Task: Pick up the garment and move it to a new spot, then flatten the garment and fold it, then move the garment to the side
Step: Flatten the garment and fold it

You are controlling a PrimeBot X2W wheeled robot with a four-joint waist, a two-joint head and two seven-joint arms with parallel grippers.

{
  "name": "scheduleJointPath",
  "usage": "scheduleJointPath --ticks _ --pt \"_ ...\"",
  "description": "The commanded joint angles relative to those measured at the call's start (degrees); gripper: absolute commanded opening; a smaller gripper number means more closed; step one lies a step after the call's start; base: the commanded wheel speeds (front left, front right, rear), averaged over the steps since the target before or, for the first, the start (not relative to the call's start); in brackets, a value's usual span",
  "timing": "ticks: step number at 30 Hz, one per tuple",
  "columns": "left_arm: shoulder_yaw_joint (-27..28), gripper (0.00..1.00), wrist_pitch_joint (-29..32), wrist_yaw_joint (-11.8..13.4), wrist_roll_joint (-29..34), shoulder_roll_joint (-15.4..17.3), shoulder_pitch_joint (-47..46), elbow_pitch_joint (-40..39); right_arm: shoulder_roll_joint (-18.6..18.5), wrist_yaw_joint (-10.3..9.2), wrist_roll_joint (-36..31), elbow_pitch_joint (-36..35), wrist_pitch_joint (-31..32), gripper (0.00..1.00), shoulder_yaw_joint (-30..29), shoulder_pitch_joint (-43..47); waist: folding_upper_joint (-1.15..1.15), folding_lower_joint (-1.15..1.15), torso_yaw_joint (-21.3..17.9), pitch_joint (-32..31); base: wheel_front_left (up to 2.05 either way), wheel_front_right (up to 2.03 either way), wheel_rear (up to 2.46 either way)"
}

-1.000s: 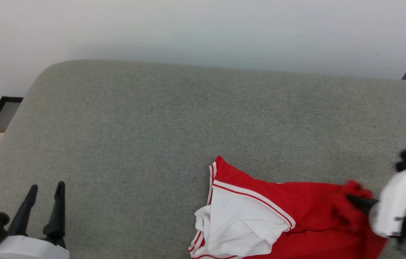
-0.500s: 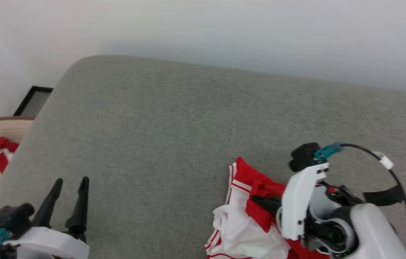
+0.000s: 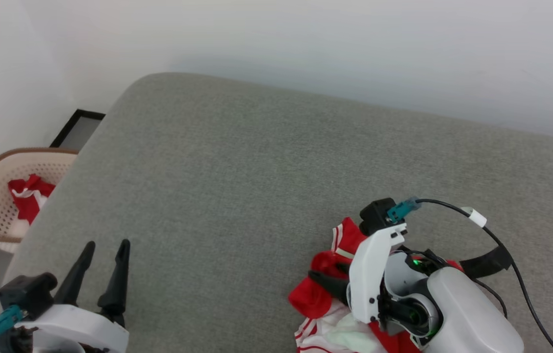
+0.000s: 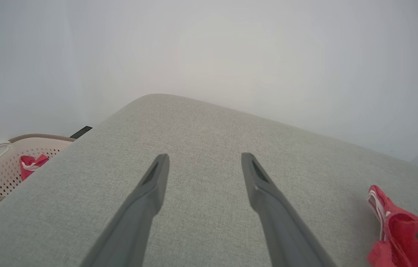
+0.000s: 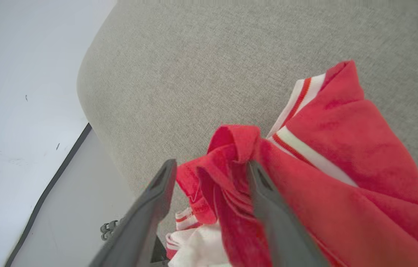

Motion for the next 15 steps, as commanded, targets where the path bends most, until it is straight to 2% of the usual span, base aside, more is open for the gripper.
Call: scheduleJointPath --ticks 1,6,10,15 --pt "0.32 1.00 -0.30 -0.07 -0.33 0.09 0.39 0.06 0.07 -0.09 0.60 -0.15 -0.68 1.00 0.22 -0.84 0.00 0.00 -0.76 -0.32 0.00 0.00 0.00" --pt "1.05 1.00 -0.46 0.25 -0.25 0.44 1.13 -0.11 -0.08 -0.09 1.61 -2.32 -1.53 1.00 -0.08 -1.07 0.00 0.00 -2.64 -0.73 0.00 0.00 0.00" --pt "1.75 1.00 -0.54 0.36 -0.02 0.96 1.63 -0.59 -3.00 -0.08 1.22 -6.63 -3.80 1.00 -1.08 -0.11 0.00 0.00 -4.85 -0.98 0.00 0.00 0.00" --pt "2.81 1.00 -0.80 1.08 0.77 1.55 3.12 -1.63 -7.36 -0.08 0.09 -11.66 -9.60 1.00 -3.38 2.24 0.00 0.00 -8.36 -1.46 0.00 0.00 0.00"
